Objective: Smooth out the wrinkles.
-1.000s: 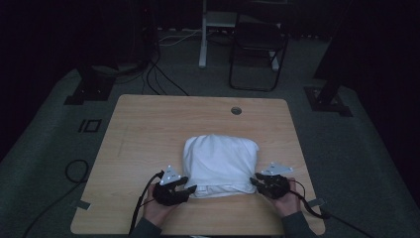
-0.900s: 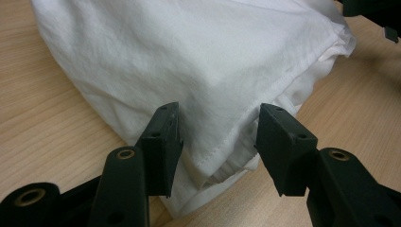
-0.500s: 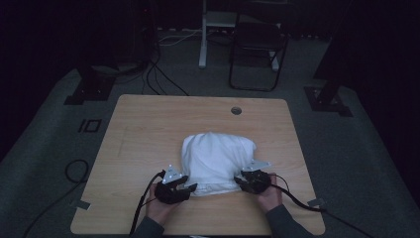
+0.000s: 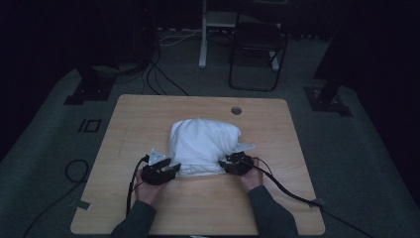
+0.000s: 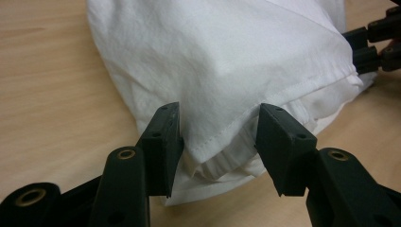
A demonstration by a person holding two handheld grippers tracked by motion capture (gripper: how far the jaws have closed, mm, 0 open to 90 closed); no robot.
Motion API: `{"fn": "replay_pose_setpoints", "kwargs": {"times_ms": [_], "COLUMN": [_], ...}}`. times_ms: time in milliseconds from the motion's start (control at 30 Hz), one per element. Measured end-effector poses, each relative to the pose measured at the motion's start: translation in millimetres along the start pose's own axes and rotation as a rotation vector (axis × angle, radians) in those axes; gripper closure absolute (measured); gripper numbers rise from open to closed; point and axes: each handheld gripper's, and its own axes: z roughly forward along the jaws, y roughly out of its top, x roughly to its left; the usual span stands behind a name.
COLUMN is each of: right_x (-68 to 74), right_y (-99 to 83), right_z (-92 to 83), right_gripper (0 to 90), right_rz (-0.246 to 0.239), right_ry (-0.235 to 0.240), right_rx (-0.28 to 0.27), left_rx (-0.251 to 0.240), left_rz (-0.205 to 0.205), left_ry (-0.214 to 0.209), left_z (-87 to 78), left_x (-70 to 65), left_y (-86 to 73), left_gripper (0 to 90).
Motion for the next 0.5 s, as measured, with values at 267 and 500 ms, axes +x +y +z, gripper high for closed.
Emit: {"fn": "replay_pose_setpoints", "kwargs": {"times_ms": [267,500], "right_x": [-7.0,-16.3], "right_y": [2.1,-20.7], "right_z": [-5.6,-63.6], "right_gripper": [43.7,39.9], "right_rz": [0.030,0.129], "right_ry": [-0.024,-0.076], "right_rx": [-0.056,-0.209], "left_rx": [-0.056,-0.129], "left_rz": [-0.014,-0.050], "left_ry": [0.011,0.071], "left_z": [-12.7,-39.3], "left_x": [9.7,31.8], "left_y": [3.6,5.1], "left_gripper": [49.4,48.2]}}
